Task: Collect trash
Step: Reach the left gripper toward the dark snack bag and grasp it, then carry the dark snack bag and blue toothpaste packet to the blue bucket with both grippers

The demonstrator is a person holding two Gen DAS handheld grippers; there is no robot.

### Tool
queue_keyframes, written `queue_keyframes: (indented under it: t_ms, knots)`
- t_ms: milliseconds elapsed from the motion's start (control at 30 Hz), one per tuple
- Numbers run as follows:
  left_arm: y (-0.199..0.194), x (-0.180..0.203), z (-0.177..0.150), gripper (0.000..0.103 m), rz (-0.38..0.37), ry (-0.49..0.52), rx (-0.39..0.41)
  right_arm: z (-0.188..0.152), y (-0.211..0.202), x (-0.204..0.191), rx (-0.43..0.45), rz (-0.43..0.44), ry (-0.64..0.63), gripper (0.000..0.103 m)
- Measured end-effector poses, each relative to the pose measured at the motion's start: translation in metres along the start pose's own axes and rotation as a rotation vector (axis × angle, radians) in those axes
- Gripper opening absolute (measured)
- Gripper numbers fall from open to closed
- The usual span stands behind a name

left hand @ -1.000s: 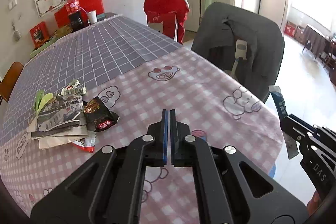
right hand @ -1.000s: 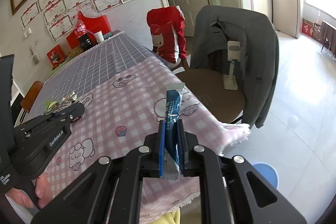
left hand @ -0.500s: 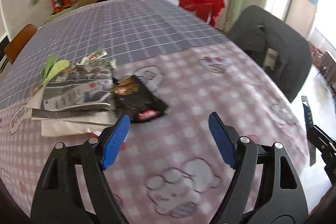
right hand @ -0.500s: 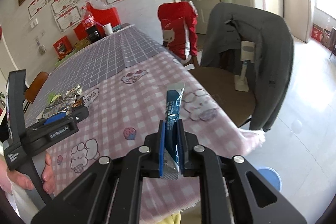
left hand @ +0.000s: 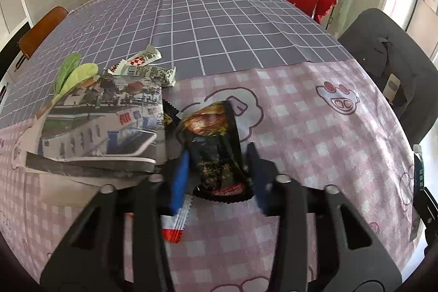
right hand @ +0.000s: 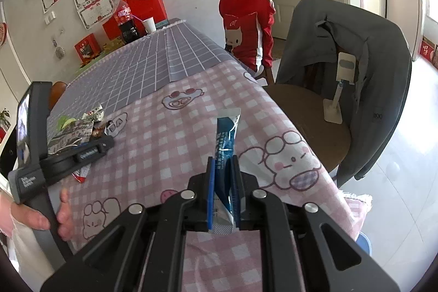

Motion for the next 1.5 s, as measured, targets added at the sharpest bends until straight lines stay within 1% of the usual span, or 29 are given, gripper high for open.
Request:
queue_keyframes:
  t_ms: [67,167,233,300,467,633,733,867,1100,1200,1433,1500]
  knots:
    - [-0.003,0.0,0.001,0.025,0.012,0.012,0.014,-0.002,-0.001,0.004,-0.003,-0.001,0.011,0.011]
    - [-0.008,0.006,-0.003,0.024,-0.039,0.018,0.001,-0.007,-0.01,0.011,0.008,-0.009,0.024,0.011]
    - [-0.012,0.011,-0.009,0.023,-0.036,0.034,0.004,-0.01,-0.018,0.015,0.019,-0.016,0.031,0.011]
    - [-0.019,0.02,-0.015,0.022,-0.044,0.056,0.015,-0.013,-0.026,0.02,0.029,-0.025,0.037,0.011]
    - [-0.042,0.054,-0.031,0.022,-0.099,0.119,0.041,-0.026,-0.052,0.041,0.055,-0.059,0.076,0.011]
    - [-0.071,0.104,-0.05,0.022,-0.179,0.213,0.076,-0.042,-0.079,0.07,0.082,-0.104,0.134,0.011]
    - [-0.089,0.137,-0.064,0.022,-0.211,0.284,0.102,-0.052,-0.096,0.09,0.1,-0.137,0.171,0.011]
    - [-0.11,0.185,-0.09,0.022,-0.291,0.376,0.106,-0.069,-0.119,0.122,0.127,-0.187,0.236,0.011]
    - [-0.137,0.264,-0.136,0.022,-0.39,0.54,0.112,-0.106,-0.151,0.185,0.144,-0.286,0.36,0.011]
    - [-0.142,0.299,-0.159,0.022,-0.43,0.615,0.089,-0.125,-0.162,0.216,0.142,-0.337,0.417,0.011]
    - [-0.132,0.368,-0.213,0.022,-0.473,0.77,0.018,-0.17,-0.174,0.269,0.117,-0.374,0.55,0.011]
    - [-0.126,0.384,-0.227,0.026,-0.482,0.809,-0.007,-0.181,-0.176,0.282,0.11,-0.384,0.589,0.011]
Point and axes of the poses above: each gripper's, at about its wrist camera, not at the fingertips, and y roughly the way its jaws point, x to its right, z to its top, the point moved 9 cm from there along y, roughly the way its jaws point, and after that the axes turned 6 degrees about -x, right-handed, at the moved point
